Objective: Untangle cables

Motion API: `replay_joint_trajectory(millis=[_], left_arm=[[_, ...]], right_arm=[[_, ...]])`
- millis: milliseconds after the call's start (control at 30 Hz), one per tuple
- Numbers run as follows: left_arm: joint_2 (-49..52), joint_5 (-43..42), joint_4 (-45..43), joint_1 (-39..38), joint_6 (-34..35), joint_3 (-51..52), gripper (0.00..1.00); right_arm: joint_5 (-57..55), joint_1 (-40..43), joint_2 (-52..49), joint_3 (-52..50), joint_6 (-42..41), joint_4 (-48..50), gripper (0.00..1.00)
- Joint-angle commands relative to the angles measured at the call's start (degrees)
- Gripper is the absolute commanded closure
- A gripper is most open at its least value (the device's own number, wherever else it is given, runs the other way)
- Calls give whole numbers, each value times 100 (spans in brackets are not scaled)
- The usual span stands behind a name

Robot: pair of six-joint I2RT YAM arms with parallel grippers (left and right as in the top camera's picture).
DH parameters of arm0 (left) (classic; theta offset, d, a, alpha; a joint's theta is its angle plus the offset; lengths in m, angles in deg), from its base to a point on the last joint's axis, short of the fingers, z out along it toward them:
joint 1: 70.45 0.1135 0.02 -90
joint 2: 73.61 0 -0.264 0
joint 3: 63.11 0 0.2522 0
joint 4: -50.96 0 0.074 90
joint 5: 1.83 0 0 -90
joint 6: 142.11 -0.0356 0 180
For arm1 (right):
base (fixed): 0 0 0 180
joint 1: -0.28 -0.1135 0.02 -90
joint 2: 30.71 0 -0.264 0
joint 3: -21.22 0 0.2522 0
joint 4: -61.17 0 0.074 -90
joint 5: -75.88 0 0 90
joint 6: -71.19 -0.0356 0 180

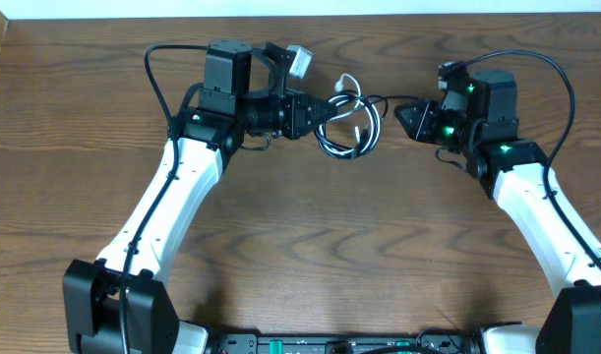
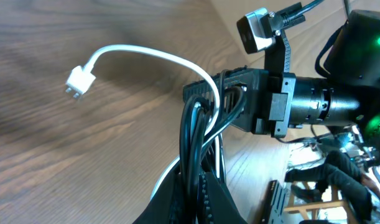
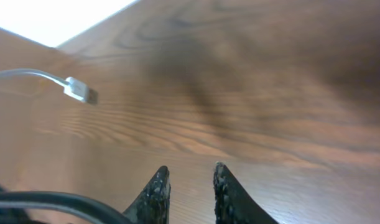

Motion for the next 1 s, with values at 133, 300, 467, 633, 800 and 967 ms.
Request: replay_joint_trajectory(millis=[133,300,467,633,800,967], left_arm=[[-144,955,538,74,-507,-15,93],[-144,1185,715,74,-601,-15,93],[-144,1231,741,74,-619,-11,92],[-144,1228,741,63,-619,-4,93],[-144,1226,743,59,-616,24,93],[-144,1200,741,59,-584,35,92]], right_arm=[[-2382,138,-17,59,35,-940,87],[-3528,138,-17,59,-616,-1510,87],[-3080,138,-17,87,-262,-1397,62],[-1154,136,-7,297,791,-1113,40],[-179,118,-7,601,988,-1080,36],[317,-68,-17,636,977,-774,33]])
